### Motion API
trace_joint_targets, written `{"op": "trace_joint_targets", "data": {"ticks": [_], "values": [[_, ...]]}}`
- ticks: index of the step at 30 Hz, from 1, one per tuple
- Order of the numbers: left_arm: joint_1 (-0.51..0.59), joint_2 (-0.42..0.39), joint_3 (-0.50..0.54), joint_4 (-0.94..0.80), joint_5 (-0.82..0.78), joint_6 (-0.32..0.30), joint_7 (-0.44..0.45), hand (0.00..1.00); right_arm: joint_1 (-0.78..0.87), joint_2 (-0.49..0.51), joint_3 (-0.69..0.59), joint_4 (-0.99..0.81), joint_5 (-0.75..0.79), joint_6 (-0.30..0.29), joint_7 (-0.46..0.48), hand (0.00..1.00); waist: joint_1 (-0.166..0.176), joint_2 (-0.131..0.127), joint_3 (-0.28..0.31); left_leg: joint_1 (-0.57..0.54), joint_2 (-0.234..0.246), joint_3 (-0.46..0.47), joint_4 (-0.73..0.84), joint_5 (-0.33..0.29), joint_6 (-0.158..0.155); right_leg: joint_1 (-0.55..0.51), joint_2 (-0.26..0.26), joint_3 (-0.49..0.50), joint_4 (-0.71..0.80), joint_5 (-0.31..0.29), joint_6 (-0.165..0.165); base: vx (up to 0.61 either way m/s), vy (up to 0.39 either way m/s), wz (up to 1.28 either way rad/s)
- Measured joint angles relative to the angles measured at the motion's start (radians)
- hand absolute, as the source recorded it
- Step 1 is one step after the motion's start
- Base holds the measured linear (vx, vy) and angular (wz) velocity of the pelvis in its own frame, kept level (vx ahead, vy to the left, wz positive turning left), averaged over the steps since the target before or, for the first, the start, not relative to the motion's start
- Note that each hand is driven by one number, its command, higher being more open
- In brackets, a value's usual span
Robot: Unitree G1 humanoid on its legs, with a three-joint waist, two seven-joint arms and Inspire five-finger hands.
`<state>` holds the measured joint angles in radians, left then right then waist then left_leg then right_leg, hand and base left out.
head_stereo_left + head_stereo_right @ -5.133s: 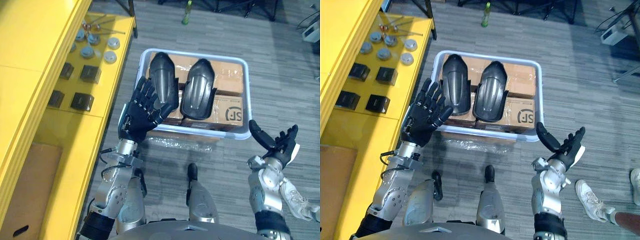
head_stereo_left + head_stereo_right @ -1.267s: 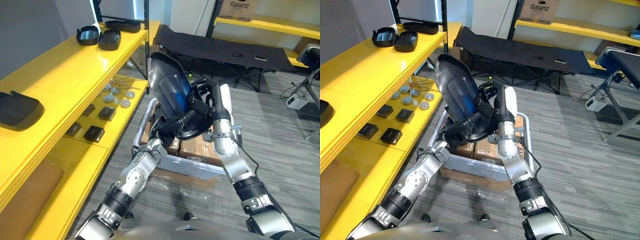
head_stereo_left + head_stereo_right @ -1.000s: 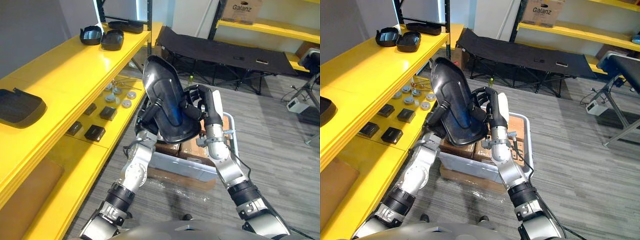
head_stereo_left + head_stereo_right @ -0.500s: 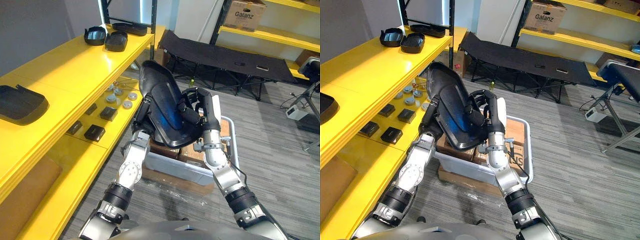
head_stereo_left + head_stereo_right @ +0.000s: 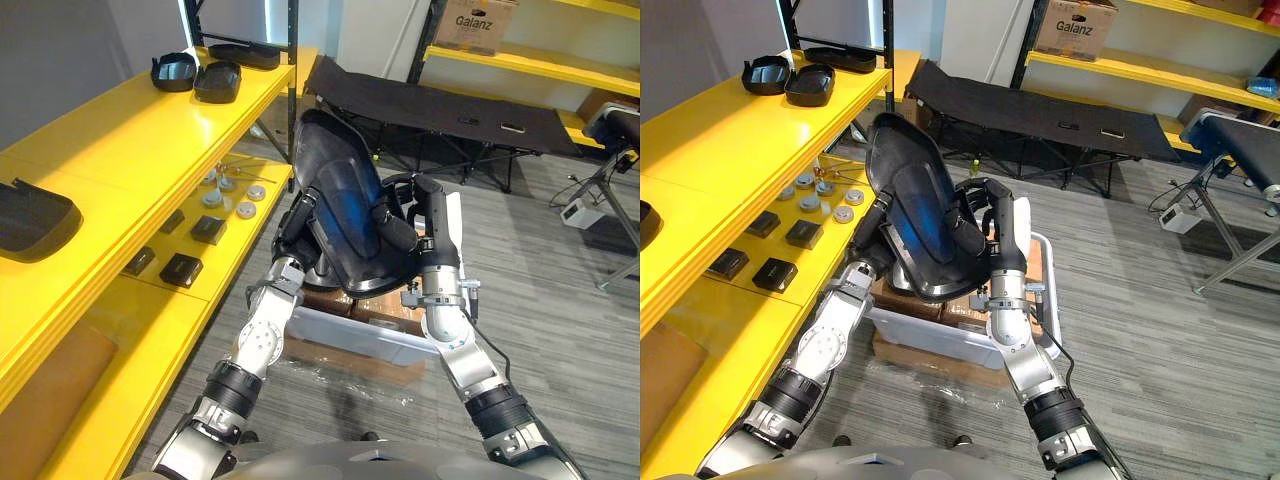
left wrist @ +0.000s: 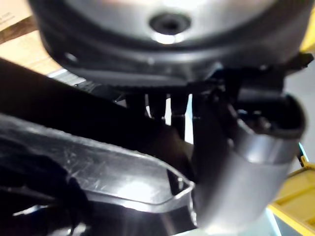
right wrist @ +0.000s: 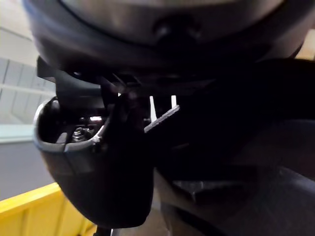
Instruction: Walk over and take three plastic housings, then place them on the shelf
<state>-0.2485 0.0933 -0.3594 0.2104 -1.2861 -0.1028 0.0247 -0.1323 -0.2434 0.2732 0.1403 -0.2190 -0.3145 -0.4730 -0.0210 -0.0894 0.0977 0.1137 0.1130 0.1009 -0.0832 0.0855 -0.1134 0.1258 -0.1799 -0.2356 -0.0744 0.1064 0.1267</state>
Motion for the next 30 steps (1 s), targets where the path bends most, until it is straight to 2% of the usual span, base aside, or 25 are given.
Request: {"op": "trace_joint_targets", "data": {"ticks": [4,5,7,10,13,14,19,24,30], "values": [[-0.023,0.010,-0.034,-0.001,0.000,0.055,-0.019,1.00,0.006,-0.029,-0.010,0.000,0.012,0.026,0.001,0.00,-0.003,0.009,0.003,-0.003,-0.001,0.004,0.011,-0.009,0.002,-0.001,-0.004,0.004,0.000,0.000,0.000,0.00,0.000,-0.02],[-0.026,0.014,-0.068,-0.022,0.001,0.068,-0.057,1.00,0.006,-0.033,-0.010,0.004,0.018,0.060,0.014,0.00,-0.002,0.012,0.003,-0.003,-0.001,0.007,0.020,-0.016,0.002,0.001,-0.005,0.008,0.000,0.000,0.000,0.00,0.001,-0.07],[-0.041,0.019,-0.111,-0.030,0.039,0.082,-0.062,1.00,0.010,-0.033,-0.019,0.006,0.045,0.079,0.014,0.00,0.000,0.022,0.001,-0.004,-0.001,0.010,0.031,-0.024,0.003,0.002,-0.008,0.012,0.000,0.000,0.000,0.00,0.004,-0.07],[-0.059,0.027,-0.119,-0.056,0.072,0.130,-0.080,1.00,0.010,-0.036,-0.021,0.006,0.049,0.103,0.021,0.00,-0.012,0.039,0.002,-0.004,0.000,0.015,0.031,-0.025,0.003,-0.002,-0.007,0.019,0.000,0.000,0.000,0.00,0.008,-0.07],[-0.063,0.030,-0.119,-0.057,0.126,0.145,-0.092,1.00,0.011,-0.039,-0.021,0.006,0.054,0.116,0.025,0.00,-0.013,0.044,-0.001,-0.003,0.000,0.017,0.031,-0.026,0.002,-0.001,-0.003,0.020,0.000,0.000,0.000,0.00,0.002,-0.02],[-0.065,0.034,-0.119,-0.057,0.139,0.147,-0.098,0.00,0.011,-0.039,-0.021,0.006,0.063,0.117,0.028,0.00,-0.011,0.044,-0.001,-0.003,0.000,0.017,0.031,-0.026,0.002,-0.001,-0.001,0.020,0.000,-0.001,-0.001,0.00,0.000,0.00],[-0.071,0.061,-0.118,-0.061,0.222,0.160,-0.122,0.00,0.014,-0.039,-0.021,0.006,0.071,0.125,0.045,0.00,-0.011,0.044,-0.001,-0.003,0.000,0.017,0.033,-0.027,0.000,-0.001,-0.001,0.021,0.000,-0.001,-0.001,0.00,0.000,0.00],[-0.077,0.087,-0.101,-0.059,0.302,0.167,-0.064,0.00,0.047,-0.038,-0.011,-0.047,0.071,0.117,0.049,0.00,-0.012,0.045,-0.002,-0.007,-0.001,0.019,0.047,-0.037,0.000,0.000,-0.003,0.024,-0.001,-0.001,-0.001,0.00,0.001,-0.01],[-0.076,0.103,-0.108,-0.059,0.359,0.218,-0.054,0.00,0.046,-0.040,-0.010,-0.048,0.071,0.177,0.057,0.00,-0.011,0.046,-0.001,-0.021,-0.001,0.016,0.065,-0.045,0.000,-0.004,-0.003,0.022,-0.002,-0.001,-0.001,0.00,0.001,0.01]]}}
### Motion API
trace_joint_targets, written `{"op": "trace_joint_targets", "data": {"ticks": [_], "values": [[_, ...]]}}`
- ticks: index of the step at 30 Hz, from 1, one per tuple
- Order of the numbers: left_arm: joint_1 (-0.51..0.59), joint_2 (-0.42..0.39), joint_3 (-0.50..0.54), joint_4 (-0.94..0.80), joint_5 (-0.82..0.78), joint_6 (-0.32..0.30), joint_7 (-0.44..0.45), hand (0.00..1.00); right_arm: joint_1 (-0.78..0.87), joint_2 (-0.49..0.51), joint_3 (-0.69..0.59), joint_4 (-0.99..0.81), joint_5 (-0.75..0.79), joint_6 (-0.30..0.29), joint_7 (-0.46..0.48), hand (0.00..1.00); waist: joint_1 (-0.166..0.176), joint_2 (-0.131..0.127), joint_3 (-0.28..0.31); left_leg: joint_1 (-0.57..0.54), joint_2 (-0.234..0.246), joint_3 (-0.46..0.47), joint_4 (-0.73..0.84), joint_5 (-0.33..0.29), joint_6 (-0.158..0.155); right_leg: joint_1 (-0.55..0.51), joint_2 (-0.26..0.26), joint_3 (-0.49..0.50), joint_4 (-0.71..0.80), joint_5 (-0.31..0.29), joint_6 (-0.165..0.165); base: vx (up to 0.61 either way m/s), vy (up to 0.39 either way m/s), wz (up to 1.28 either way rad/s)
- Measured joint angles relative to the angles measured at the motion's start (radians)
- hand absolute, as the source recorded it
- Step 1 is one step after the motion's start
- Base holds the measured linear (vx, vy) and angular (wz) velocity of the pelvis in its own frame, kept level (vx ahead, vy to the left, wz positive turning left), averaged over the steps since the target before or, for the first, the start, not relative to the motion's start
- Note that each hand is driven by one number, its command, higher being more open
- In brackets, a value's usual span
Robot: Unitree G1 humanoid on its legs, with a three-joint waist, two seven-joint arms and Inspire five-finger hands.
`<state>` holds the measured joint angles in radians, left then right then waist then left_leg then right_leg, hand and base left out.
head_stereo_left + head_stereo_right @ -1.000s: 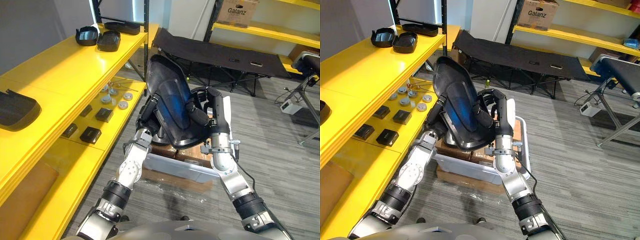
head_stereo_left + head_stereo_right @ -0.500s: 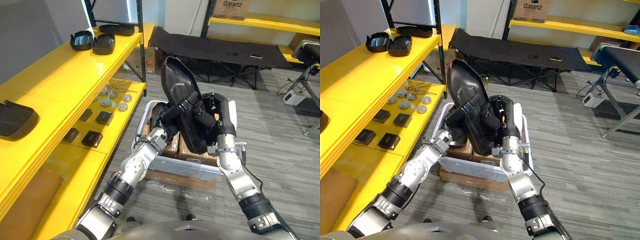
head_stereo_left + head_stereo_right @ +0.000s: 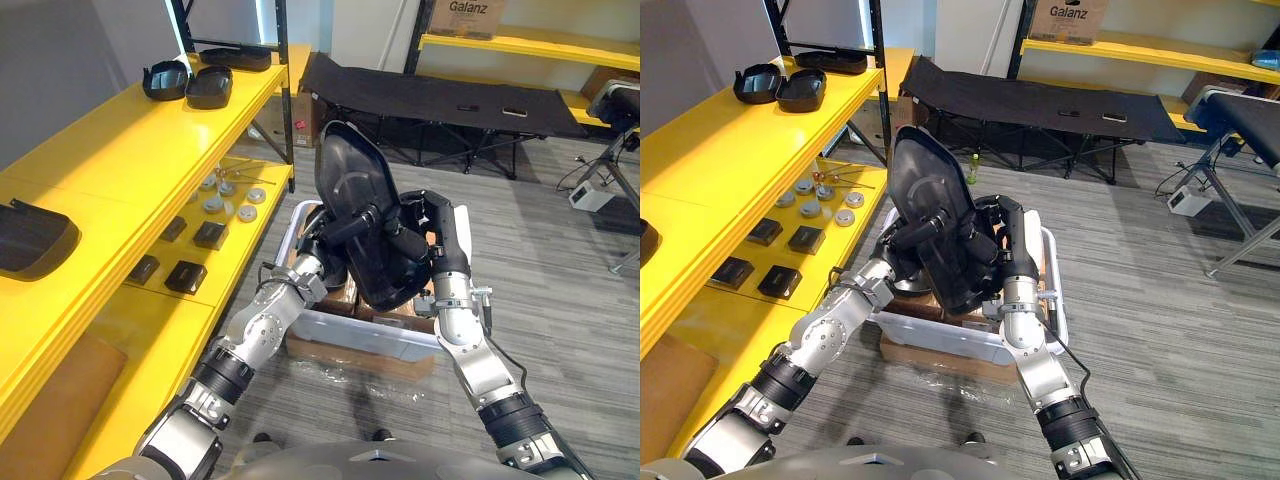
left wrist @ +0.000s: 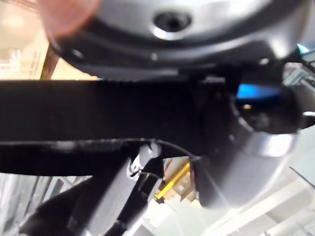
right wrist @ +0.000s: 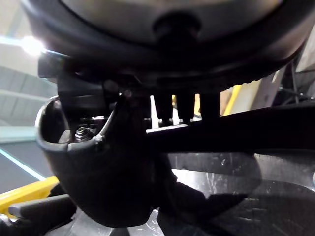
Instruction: Walk over and take three plastic housings, then place them on the shelf
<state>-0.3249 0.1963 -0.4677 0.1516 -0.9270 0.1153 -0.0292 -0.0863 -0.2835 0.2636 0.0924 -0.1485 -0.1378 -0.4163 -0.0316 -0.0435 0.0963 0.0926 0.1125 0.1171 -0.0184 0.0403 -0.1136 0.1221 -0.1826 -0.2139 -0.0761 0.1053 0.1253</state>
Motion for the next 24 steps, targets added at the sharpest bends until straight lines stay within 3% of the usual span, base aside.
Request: {"op": "trace_joint_targets", "data": {"ticks": [6,7,15,18,21,24], "values": [[0.000,0.012,-0.016,0.000,0.033,0.001,0.027,0.00,-0.010,0.000,0.005,0.001,0.000,0.038,0.004,0.00,0.000,0.003,0.000,0.000,0.000,-0.001,0.001,-0.001,0.000,0.001,0.000,0.000,0.000,0.000,0.000,0.00,0.000,0.00],[0.001,0.012,-0.017,0.000,0.033,-0.003,0.027,0.00,-0.011,0.000,0.005,0.001,-0.001,0.038,0.004,1.00,0.001,0.004,0.001,0.000,0.000,-0.001,0.001,-0.001,0.000,0.001,0.000,0.000,0.000,0.000,0.000,0.00,0.000,0.00],[0.031,0.015,-0.024,-0.002,0.021,-0.109,0.060,0.00,-0.067,0.000,0.042,0.021,-0.035,0.038,-0.018,1.00,0.004,0.016,0.001,0.001,0.003,-0.002,0.002,-0.001,0.000,0.001,0.004,0.001,-0.001,0.000,0.000,0.00,0.000,0.00],[0.099,0.006,0.001,-0.087,0.036,-0.133,0.108,0.00,-0.092,0.001,0.064,0.023,-0.035,0.018,-0.041,1.00,0.003,0.020,0.000,0.003,0.002,-0.001,-0.001,0.000,-0.001,0.000,0.005,0.001,-0.001,0.000,0.000,0.00,0.000,0.00],[0.171,-0.031,0.055,-0.175,0.127,-0.134,0.160,0.00,-0.103,0.016,0.069,0.022,-0.034,-0.020,-0.051,1.00,0.006,0.021,-0.001,0.004,0.002,-0.002,-0.003,0.001,-0.002,0.000,0.006,0.001,-0.001,0.000,0.000,0.00,0.000,0.00],[0.219,-0.096,0.131,-0.230,0.339,-0.135,0.244,0.00,-0.099,0.043,0.069,0.006,-0.033,-0.055,-0.033,1.00,0.006,0.024,-0.002,0.005,0.002,-0.002,-0.006,0.002,-0.002,0.000,0.006,0.000,-0.001,-0.001,-0.002,0.00,0.000,0.00]]}}
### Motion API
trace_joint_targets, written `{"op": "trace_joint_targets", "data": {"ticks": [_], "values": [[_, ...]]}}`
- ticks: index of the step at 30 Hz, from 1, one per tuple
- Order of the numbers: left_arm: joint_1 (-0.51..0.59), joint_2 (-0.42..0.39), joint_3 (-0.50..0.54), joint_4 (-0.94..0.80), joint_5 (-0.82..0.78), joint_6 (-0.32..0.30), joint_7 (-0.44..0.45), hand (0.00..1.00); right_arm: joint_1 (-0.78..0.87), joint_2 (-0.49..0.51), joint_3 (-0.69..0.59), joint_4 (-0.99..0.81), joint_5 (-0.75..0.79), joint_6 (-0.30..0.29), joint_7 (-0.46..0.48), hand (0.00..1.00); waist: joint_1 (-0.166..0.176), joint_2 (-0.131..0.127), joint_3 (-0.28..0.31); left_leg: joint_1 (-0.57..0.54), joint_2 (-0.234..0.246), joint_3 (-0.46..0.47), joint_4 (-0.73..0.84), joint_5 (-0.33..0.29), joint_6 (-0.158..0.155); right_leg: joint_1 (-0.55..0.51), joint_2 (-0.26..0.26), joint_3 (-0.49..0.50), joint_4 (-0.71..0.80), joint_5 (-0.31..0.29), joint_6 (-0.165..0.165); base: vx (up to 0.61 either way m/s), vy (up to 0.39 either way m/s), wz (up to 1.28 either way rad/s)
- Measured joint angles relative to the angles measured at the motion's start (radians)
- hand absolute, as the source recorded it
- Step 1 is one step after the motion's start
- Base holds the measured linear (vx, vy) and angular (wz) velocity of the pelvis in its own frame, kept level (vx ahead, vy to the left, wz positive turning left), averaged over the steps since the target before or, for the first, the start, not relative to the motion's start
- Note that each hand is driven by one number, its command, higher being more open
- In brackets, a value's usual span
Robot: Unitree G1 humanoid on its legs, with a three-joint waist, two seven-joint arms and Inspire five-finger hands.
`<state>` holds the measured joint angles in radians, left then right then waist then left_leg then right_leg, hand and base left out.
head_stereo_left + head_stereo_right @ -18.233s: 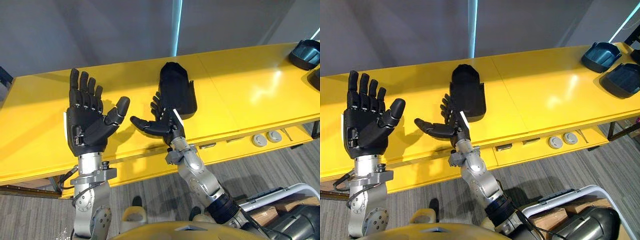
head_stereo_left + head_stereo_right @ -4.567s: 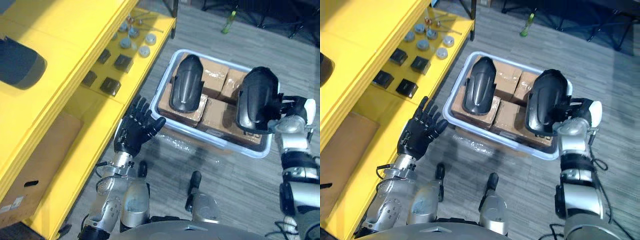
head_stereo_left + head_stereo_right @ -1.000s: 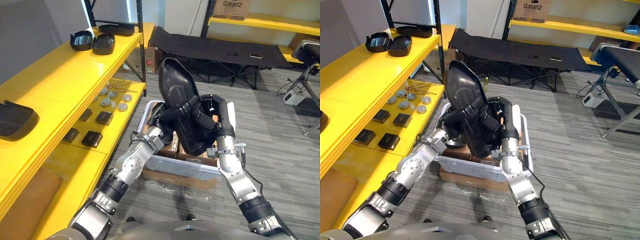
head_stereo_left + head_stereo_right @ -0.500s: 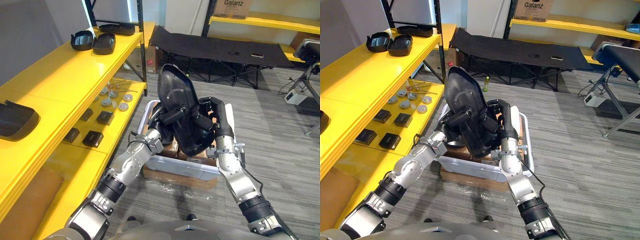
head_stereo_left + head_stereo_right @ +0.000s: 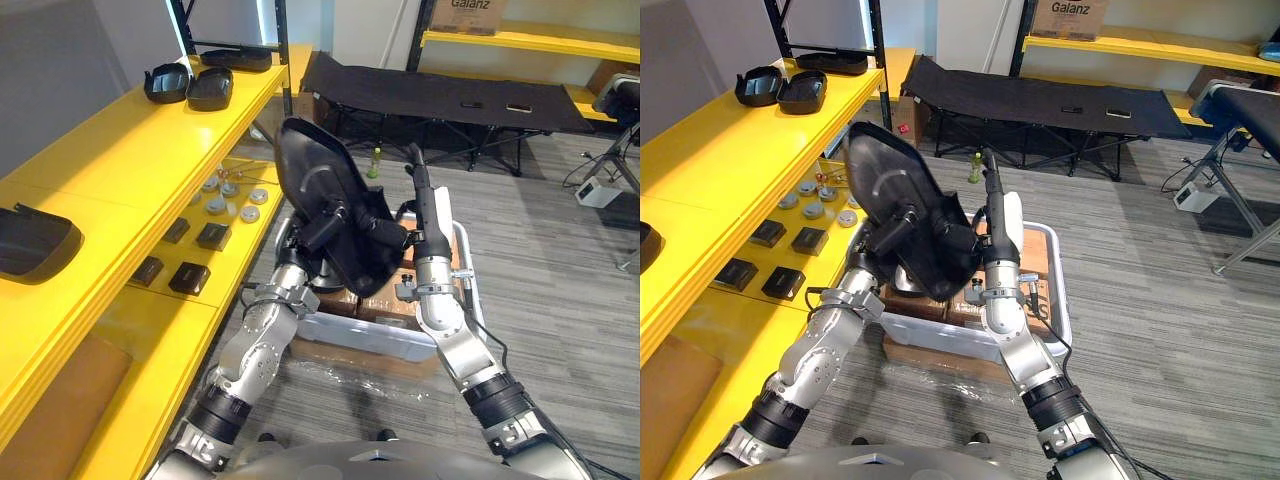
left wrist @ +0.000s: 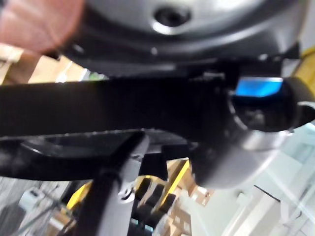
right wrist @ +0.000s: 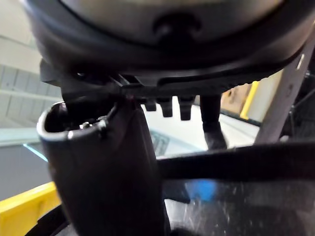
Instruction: Walk over and take three plastic housings, then place them on the shelf
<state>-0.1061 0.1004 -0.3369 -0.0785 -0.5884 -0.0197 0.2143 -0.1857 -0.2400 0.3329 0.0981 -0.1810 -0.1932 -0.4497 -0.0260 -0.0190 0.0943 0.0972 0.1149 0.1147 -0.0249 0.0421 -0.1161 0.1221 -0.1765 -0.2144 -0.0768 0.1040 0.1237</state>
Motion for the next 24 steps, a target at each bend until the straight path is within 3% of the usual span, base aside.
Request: {"op": "trace_joint_targets", "data": {"ticks": [6,10,14,18,24], "values": [[0.086,-0.064,0.204,-0.001,0.344,-0.041,0.187,0.00,0.096,0.044,-0.033,-0.078,0.001,-0.061,0.014,1.00,0.004,0.010,-0.002,0.018,0.002,-0.007,-0.054,0.026,-0.003,-0.001,0.004,-0.014,0.000,-0.011,-0.007,0.00,-0.002,0.04],[0.132,-0.065,0.328,-0.001,0.482,-0.069,0.318,0.00,0.197,0.051,-0.096,-0.076,0.066,-0.060,0.012,1.00,0.023,0.010,-0.003,0.016,0.002,-0.013,-0.058,0.027,-0.005,-0.003,0.004,-0.026,0.000,-0.015,-0.003,0.01,-0.005,0.08],[0.165,-0.065,0.386,-0.022,0.559,-0.095,0.376,0.00,0.255,0.081,-0.129,-0.071,0.169,-0.078,0.044,1.00,0.028,0.009,-0.003,0.014,0.001,-0.014,-0.058,0.026,-0.005,-0.004,0.003,-0.029,0.000,-0.019,-0.003,0.00,-0.001,0.02],[0.178,-0.065,0.388,-0.045,0.562,-0.120,0.356,0.00,0.302,0.095,-0.157,-0.070,0.209,-0.125,0.103,1.00,0.022,0.006,-0.004,0.008,0.001,-0.013,-0.058,0.025,-0.005,-0.012,0.003,-0.026,0.000,-0.019,-0.003,0.00,0.000,-0.01],[0.244,-0.066,0.383,-0.068,0.447,-0.249,0.171,0.00,0.365,0.113,-0.262,-0.054,0.246,-0.138,0.167,1.00,0.012,0.003,-0.006,0.000,0.002,-0.009,-0.058,0.025,-0.005,-0.022,0.003,-0.022,0.000,-0.019,-0.002,0.00,0.000,-0.01]]}}
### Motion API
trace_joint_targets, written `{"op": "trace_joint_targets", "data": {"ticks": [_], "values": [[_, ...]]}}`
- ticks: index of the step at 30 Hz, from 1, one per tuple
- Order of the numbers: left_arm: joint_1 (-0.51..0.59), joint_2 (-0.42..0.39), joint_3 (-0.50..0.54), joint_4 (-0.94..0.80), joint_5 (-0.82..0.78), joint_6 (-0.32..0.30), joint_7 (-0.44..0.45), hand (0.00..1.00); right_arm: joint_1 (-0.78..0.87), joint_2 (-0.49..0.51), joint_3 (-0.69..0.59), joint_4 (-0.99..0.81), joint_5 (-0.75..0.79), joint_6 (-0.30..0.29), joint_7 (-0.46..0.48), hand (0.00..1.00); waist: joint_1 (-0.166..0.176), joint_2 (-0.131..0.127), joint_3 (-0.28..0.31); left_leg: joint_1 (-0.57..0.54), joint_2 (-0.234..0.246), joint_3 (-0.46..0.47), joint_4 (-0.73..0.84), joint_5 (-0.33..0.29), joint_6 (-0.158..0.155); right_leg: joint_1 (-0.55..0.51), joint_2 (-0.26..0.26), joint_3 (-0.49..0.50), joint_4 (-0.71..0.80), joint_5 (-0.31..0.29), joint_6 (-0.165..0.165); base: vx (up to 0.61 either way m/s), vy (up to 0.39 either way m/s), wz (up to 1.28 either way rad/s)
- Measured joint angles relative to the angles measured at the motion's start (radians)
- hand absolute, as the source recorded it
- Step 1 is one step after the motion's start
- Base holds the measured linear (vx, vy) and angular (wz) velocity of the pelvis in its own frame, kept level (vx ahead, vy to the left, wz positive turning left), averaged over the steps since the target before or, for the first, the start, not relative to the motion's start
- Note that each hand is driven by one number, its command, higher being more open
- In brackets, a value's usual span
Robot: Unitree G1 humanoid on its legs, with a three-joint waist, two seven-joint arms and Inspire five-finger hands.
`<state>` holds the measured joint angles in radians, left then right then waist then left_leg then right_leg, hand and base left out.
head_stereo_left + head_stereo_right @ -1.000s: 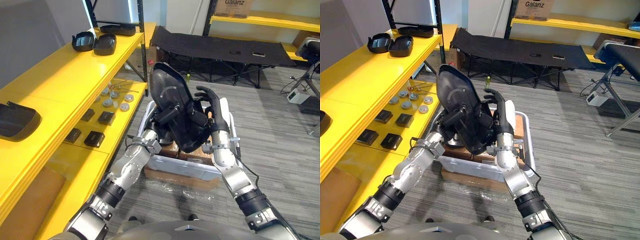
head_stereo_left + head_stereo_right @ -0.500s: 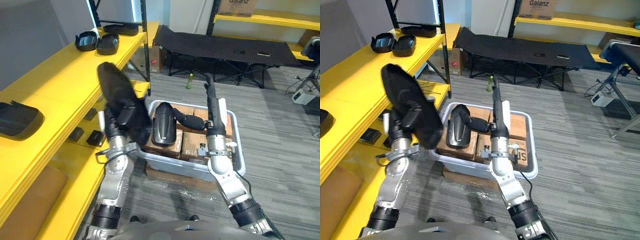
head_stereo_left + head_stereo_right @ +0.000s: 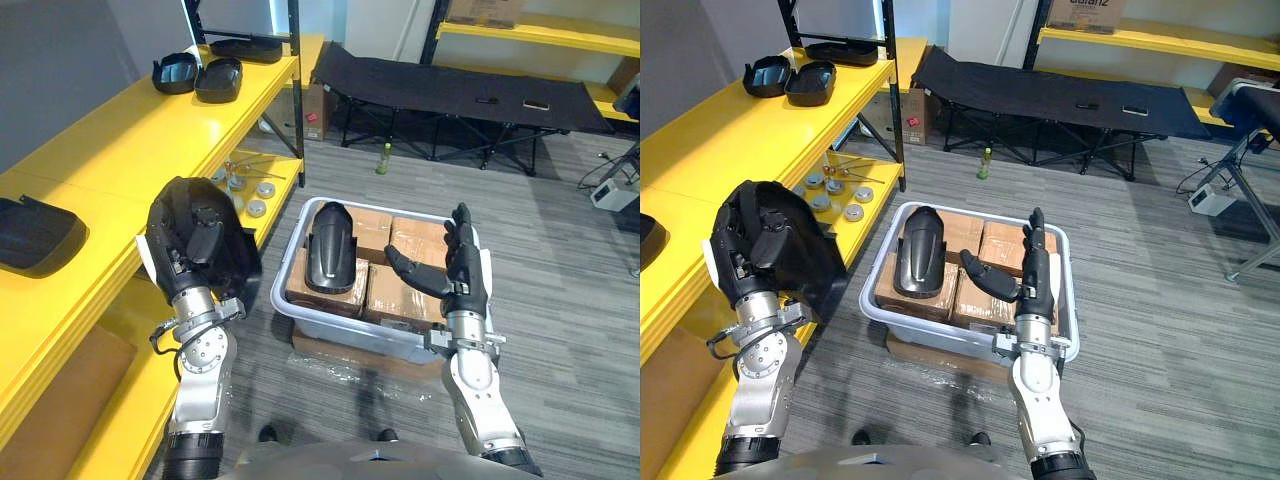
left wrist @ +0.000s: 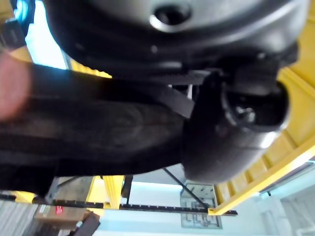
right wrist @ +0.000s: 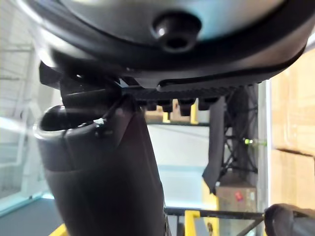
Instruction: Walk over and take three plastic housings, then place them on the shelf
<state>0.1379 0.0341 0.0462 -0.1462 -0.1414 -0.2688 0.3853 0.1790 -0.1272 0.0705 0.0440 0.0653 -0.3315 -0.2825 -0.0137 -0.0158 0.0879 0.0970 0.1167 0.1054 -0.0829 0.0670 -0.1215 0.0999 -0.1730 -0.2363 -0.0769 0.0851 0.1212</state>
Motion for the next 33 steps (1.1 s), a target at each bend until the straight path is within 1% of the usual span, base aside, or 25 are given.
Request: {"op": "trace_joint_targets", "data": {"ticks": [3,5,7,10,13,14,15,17,18,20,22,24,27,33], "values": [[0.054,0.000,0.002,-0.045,-0.073,-0.025,-0.058,0.00,0.013,0.010,-0.029,0.002,0.031,0.000,0.012,1.00,-0.005,0.000,0.000,-0.001,0.000,0.001,0.000,0.000,0.000,0.000,0.000,0.001,0.000,0.000,0.000,0.00,0.000,0.00],[0.075,0.000,0.002,-0.062,-0.096,-0.037,-0.076,0.00,0.013,0.009,-0.035,0.002,0.039,0.000,0.015,1.00,-0.003,0.000,0.000,-0.002,0.000,0.000,0.000,0.000,0.000,0.002,0.000,0.000,0.000,0.000,0.000,-0.01,-0.001,0.02],[0.077,0.000,0.005,-0.064,-0.113,-0.040,-0.102,0.00,0.014,0.009,-0.035,0.002,0.039,0.000,0.018,1.00,0.009,0.001,0.000,-0.003,0.000,-0.004,0.000,0.000,0.000,0.004,0.000,-0.005,0.000,-0.001,0.002,-0.03,-0.003,0.08],[0.111,0.000,0.009,-0.107,-0.163,-0.043,-0.136,0.00,0.014,0.010,-0.018,0.002,0.039,0.000,0.036,1.00,0.011,0.001,0.000,-0.007,0.000,-0.016,0.000,-0.003,0.000,0.004,0.000,-0.018,0.000,-0.008,0.004,-0.04,-0.004,0.12],[0.129,0.000,0.012,-0.150,-0.185,-0.065,-0.168,0.00,0.013,0.010,-0.001,0.002,0.039,0.000,0.051,1.00,0.016,0.003,0.000,-0.020,-0.001,-0.033,0.000,0.001,0.000,0.004,0.000,-0.036,0.000,-0.011,-0.001,-0.01,-0.007,0.16],[0.129,0.000,0.011,-0.165,-0.194,-0.070,-0.175,0.00,0.013,0.009,0.005,0.002,0.039,0.000,0.066,1.00,0.028,0.005,-0.001,-0.020,0.000,-0.033,0.000,0.001,0.000,0.004,0.000,-0.037,0.000,-0.009,0.001,-0.01,-0.007,0.10],[0.129,0.000,0.010,-0.174,-0.200,-0.072,-0.180,0.00,0.012,0.009,0.008,0.002,0.041,0.001,0.080,1.00,0.032,0.006,-0.001,-0.020,-0.001,-0.034,0.000,0.001,0.000,0.005,0.000,-0.038,0.000,-0.009,0.002,0.00,-0.005,0.04],[0.129,0.000,0.009,-0.206,-0.206,-0.083,-0.214,0.00,0.002,0.003,0.040,0.003,0.080,0.001,0.169,1.00,0.037,0.006,-0.002,-0.022,-0.002,-0.045,0.000,0.001,0.000,0.008,-0.001,-0.046,0.000,-0.010,0.002,0.00,-0.005,0.09],[0.129,0.000,0.008,-0.217,-0.206,-0.083,-0.223,0.00,-0.002,0.002,0.051,0.003,0.086,0.001,0.195,1.00,0.037,0.006,-0.002,-0.023,-0.002,-0.047,0.000,0.001,0.000,0.009,-0.001,-0.049,0.000,-0.010,0.002,0.00,-0.006,0.11],[0.128,0.002,0.000,-0.249,-0.205,-0.085,-0.267,0.00,-0.023,-0.017,0.114,0.003,0.146,0.006,0.301,1.00,0.039,0.006,-0.002,-0.023,-0.003,-0.055,0.000,0.002,0.000,0.014,-0.001,-0.058,0.000,-0.011,0.002,-0.01,-0.007,0.09],[0.123,0.004,-0.007,-0.258,-0.205,-0.085,-0.307,0.00,-0.045,-0.036,0.158,0.003,0.146,0.018,0.356,1.00,0.039,0.007,-0.002,-0.023,-0.003,-0.062,0.000,0.002,0.000,0.023,-0.001,-0.064,0.000,-0.012,0.003,-0.01,-0.008,0.09],[0.109,0.005,-0.028,-0.258,-0.204,-0.085,-0.339,0.00,-0.066,-0.044,0.193,0.004,0.139,0.021,0.402,1.00,0.046,0.007,-0.003,-0.024,-0.004,-0.067,0.000,0.003,0.000,0.024,-0.001,-0.068,0.000,-0.012,0.003,-0.03,-0.007,0.07],[0.096,0.014,-0.048,-0.258,-0.204,-0.085,-0.373,0.00,-0.098,-0.063,0.219,0.011,0.139,0.023,0.451,1.00,0.047,0.006,-0.003,-0.025,-0.004,-0.073,0.000,0.003,0.000,0.025,-0.001,-0.077,0.000,-0.015,0.002,-0.05,-0.005,0.08],[0.081,0.052,-0.088,-0.259,-0.203,-0.077,-0.421,0.00,-0.134,-0.114,0.237,0.031,0.139,0.042,0.502,1.00,0.052,0.009,-0.012,-0.025,-0.004,-0.073,0.000,0.005,0.000,0.025,-0.001,-0.078,0.000,-0.015,0.001,-0.02,-0.004,0.01]]}}
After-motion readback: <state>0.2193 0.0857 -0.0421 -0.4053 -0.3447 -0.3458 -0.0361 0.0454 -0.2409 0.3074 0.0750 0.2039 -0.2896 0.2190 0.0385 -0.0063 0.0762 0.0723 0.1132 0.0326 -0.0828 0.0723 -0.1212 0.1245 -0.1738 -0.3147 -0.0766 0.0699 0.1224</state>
